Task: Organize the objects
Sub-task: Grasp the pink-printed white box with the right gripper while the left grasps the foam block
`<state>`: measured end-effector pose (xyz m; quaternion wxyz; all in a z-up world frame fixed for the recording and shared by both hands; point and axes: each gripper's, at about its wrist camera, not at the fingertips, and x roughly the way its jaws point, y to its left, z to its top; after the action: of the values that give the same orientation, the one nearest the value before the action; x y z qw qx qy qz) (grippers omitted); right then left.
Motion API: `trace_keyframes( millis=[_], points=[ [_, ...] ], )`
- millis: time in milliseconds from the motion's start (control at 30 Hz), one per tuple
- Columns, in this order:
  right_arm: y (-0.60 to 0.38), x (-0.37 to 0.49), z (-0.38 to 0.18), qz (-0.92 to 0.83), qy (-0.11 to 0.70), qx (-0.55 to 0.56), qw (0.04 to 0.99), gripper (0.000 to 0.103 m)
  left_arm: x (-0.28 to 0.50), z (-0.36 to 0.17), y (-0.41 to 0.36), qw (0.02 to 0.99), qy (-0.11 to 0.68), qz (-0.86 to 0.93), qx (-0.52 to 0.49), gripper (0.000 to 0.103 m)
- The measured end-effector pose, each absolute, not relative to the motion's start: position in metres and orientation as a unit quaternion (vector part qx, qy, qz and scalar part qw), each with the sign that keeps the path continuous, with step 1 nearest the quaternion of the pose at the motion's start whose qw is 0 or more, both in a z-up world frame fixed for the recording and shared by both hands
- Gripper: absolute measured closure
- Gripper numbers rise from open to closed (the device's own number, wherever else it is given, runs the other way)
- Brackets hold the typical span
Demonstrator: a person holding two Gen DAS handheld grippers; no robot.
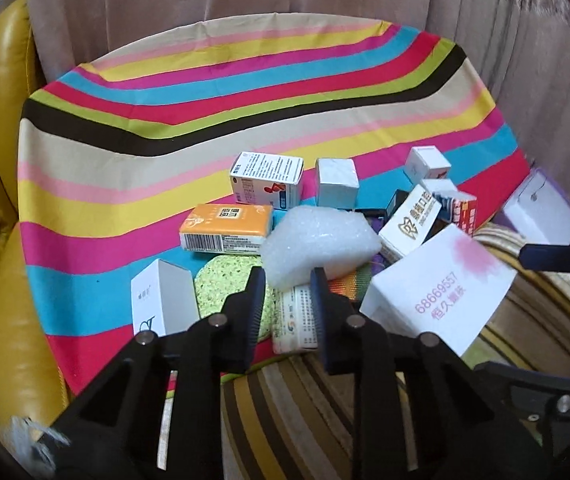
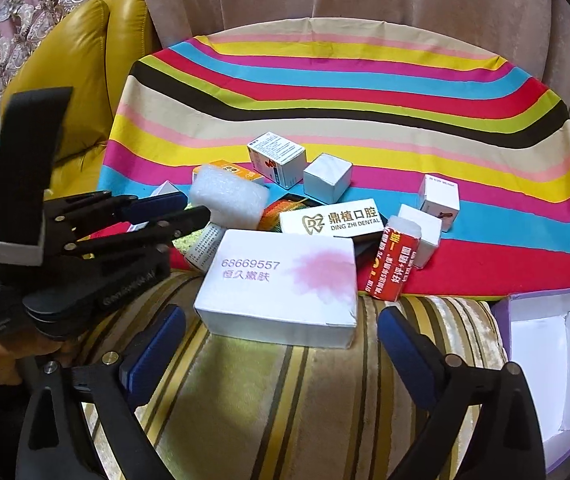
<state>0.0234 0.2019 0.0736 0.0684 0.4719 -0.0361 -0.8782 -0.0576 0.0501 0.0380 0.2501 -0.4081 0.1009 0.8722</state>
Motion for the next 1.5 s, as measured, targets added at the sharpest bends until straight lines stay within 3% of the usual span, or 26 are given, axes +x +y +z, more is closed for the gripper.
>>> trace_keyframes(
  millis=[67, 100, 133, 167, 600, 667, 833, 1100, 1500],
  points=[
    [0.200, 0.021, 0.073, -0.879, -0.036, 0.471, 0.068, 0.005, -0.058, 0.038, 0.050, 0.250, 0.098, 0.872, -0.409, 0.071],
    [0.199, 0.020, 0.074, -0.879, -0.036, 0.471, 0.067, 0.005, -0.059, 0.038, 0.049, 0.246, 0.096, 0.872, -0.412, 0.064],
    [0.198, 0.019, 0.074, -0.879, -0.036, 0.471, 0.067, 0.005, -0.059, 0.039, 0.046, 0.239, 0.091, 0.874, -0.412, 0.046],
    [0.196, 0.018, 0.074, -0.880, -0.035, 0.470, 0.066, 0.004, -0.058, 0.041, 0.043, 0.234, 0.082, 0.879, -0.407, 0.040],
    [0.191, -0.008, 0.063, -0.873, -0.025, 0.486, 0.026, 0.004, -0.056, 0.045, 0.010, 0.194, -0.038, 0.890, -0.412, 0.034],
    [0.190, -0.010, 0.060, -0.871, -0.021, 0.489, 0.024, 0.011, -0.054, 0.045, 0.010, 0.189, -0.043, 0.890, -0.413, 0.031],
    [0.194, -0.004, 0.061, -0.875, -0.030, 0.482, 0.034, 0.012, -0.048, 0.047, 0.018, 0.194, -0.049, 0.888, -0.413, 0.025],
    [0.221, 0.023, 0.075, -0.892, -0.043, 0.448, 0.026, 0.012, -0.039, 0.051, 0.052, 0.200, -0.019, 0.887, -0.417, 0.020],
    [0.297, 0.059, 0.088, -0.907, -0.082, 0.411, -0.052, 0.012, -0.059, 0.036, 0.101, 0.122, 0.062, 0.876, -0.462, 0.012]
  ],
)
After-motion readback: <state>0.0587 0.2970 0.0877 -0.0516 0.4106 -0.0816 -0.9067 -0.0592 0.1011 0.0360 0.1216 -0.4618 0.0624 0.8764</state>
